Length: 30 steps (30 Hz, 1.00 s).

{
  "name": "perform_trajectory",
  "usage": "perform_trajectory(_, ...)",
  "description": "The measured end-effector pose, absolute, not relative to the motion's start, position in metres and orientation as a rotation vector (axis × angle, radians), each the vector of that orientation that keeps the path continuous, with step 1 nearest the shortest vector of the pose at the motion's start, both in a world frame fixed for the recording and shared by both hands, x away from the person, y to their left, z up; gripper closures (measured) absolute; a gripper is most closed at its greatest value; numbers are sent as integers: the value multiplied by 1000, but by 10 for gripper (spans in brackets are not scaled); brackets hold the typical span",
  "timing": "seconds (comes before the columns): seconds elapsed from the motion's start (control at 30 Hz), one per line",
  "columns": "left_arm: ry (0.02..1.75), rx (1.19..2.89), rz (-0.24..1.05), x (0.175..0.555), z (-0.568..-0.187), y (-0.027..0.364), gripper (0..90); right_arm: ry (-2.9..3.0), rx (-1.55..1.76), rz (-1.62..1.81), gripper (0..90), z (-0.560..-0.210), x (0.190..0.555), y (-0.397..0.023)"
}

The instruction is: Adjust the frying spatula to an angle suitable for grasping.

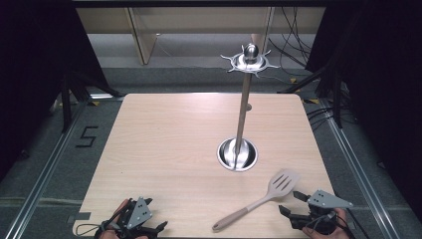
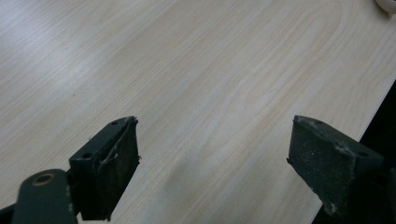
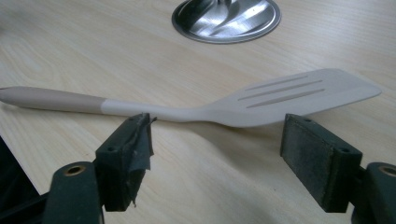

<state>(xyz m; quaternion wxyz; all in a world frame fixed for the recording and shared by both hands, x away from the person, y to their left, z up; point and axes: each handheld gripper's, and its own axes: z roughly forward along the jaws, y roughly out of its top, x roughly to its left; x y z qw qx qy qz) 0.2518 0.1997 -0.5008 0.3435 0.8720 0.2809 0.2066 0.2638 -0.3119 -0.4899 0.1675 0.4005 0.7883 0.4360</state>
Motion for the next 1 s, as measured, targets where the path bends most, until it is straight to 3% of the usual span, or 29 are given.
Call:
perform_trajectory(0.6, 714, 2256, 535, 252, -502, 199, 152, 2323, 1004, 1248, 292, -476, 269, -289)
perform_trajectory(1.0, 717, 2262, 530, 252, -502, 199, 152, 2571, 768, 1248, 301, -470, 283, -242)
